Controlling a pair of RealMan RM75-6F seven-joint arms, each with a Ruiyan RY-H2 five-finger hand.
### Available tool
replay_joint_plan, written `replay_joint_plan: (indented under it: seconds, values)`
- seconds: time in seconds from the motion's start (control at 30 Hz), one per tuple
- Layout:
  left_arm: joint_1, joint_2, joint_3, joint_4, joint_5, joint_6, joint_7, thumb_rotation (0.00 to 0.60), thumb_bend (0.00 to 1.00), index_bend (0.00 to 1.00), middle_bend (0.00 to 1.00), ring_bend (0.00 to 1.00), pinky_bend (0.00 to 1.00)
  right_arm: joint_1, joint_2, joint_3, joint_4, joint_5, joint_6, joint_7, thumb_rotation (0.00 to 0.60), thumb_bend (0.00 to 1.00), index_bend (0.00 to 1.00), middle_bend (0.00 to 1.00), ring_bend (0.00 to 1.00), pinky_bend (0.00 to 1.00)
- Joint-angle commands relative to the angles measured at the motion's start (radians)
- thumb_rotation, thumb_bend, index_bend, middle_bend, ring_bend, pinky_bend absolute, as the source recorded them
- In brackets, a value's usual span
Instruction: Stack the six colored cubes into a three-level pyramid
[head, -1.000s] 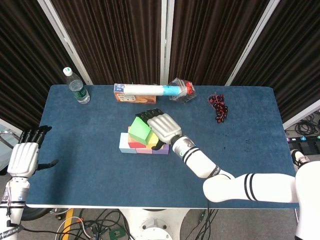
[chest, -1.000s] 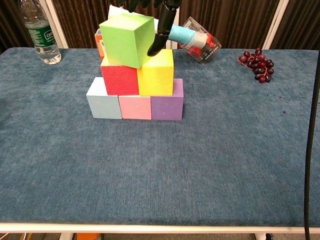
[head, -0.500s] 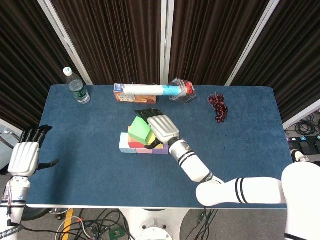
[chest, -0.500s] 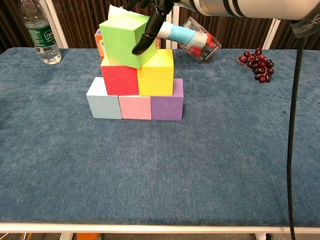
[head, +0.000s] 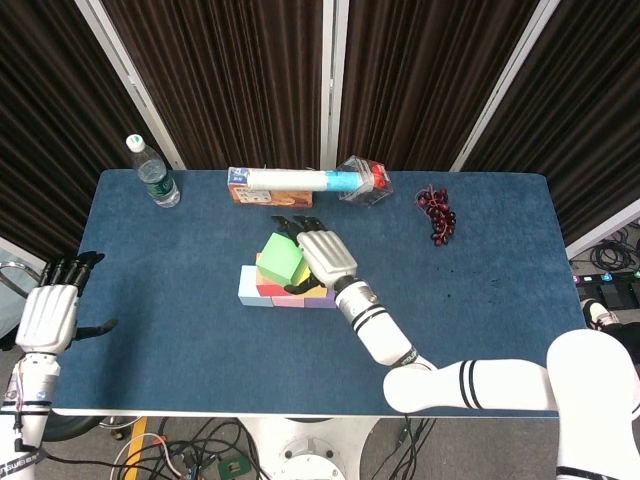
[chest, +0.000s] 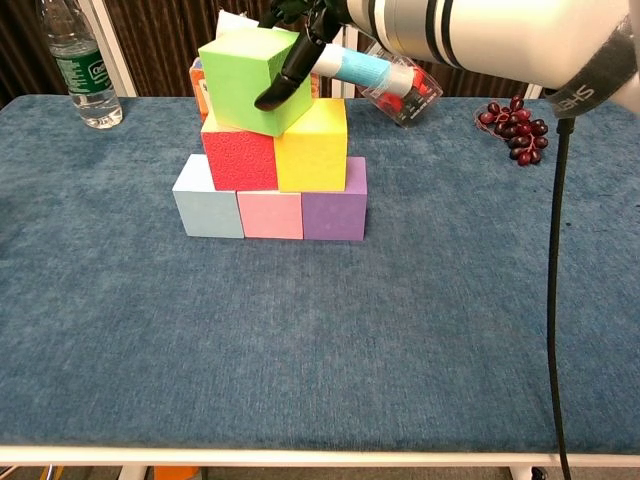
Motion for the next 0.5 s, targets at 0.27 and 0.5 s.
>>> replay_joint_plan:
  seconds: [0.27,0.5]
  values:
    - [-0.002,-0.003,-0.001,0.009,-0.002,-0.007,-0.008,0.6,0.0,0.15,0.1,0.05,0.06,-0.021,-0.018,0.017,0.006,-0.016,0.002,-0.02,0.6,0.1,0.0,0.21,0.0,0.0]
    - [-0.003,-0.004,-0.001,0.012,-0.004,-0.01,-0.01,0.6,0.0,0.15,0.1,0.05,0.06,-0.042,-0.034,0.026,0.019,-0.061,-0.001,-0.007,0.6,0.37,0.06,0.28,0.0,0.0]
